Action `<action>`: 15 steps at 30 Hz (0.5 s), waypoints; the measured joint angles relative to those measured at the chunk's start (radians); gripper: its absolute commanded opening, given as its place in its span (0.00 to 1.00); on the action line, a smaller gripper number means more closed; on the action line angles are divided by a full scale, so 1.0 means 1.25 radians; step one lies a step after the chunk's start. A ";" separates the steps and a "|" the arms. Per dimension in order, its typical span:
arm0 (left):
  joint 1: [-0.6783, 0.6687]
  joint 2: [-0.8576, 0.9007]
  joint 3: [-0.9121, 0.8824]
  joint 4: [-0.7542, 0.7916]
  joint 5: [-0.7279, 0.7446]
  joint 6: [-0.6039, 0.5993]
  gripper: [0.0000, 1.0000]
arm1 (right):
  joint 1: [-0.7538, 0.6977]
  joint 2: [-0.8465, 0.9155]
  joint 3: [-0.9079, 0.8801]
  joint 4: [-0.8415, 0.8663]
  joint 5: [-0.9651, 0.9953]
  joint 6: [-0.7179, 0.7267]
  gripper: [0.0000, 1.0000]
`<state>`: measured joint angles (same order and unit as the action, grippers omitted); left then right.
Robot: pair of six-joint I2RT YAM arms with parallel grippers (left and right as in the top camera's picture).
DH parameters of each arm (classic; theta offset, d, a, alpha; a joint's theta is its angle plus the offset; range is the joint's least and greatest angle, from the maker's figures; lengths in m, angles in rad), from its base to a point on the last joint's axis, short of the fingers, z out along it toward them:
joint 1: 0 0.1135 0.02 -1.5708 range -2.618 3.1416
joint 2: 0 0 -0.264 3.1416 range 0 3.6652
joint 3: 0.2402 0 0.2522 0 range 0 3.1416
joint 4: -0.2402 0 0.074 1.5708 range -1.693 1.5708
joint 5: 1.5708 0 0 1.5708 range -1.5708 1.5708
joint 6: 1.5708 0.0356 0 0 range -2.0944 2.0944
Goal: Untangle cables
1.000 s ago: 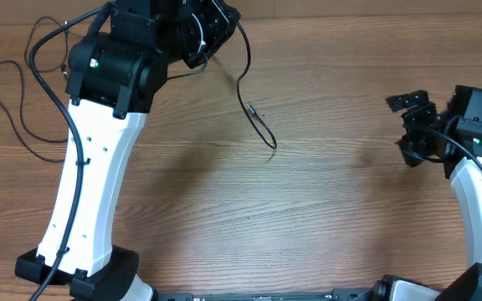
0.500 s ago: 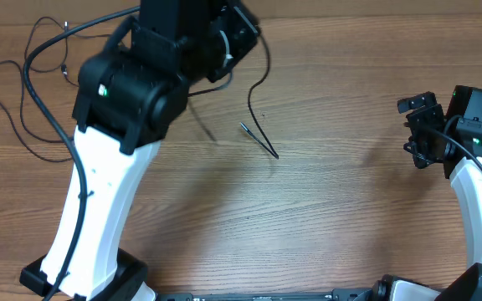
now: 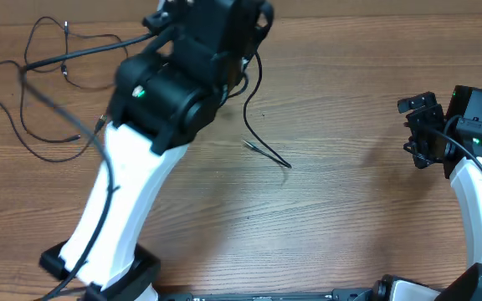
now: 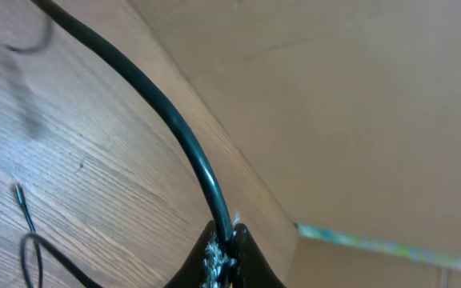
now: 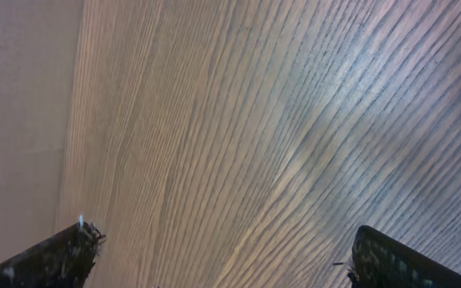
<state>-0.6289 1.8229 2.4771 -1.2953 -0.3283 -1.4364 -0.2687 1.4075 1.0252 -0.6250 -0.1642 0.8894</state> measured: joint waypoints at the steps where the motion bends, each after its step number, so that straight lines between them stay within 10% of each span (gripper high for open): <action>1: 0.000 0.010 -0.002 0.001 -0.002 -0.008 0.04 | 0.000 0.000 0.000 -0.001 0.001 0.000 1.00; 15: 0.000 0.163 -0.008 0.089 -0.028 0.145 0.04 | 0.000 0.000 0.000 0.000 0.001 0.000 1.00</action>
<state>-0.6289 2.0262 2.4668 -1.1835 -0.3637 -1.2556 -0.2687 1.4075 1.0252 -0.6254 -0.1635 0.8890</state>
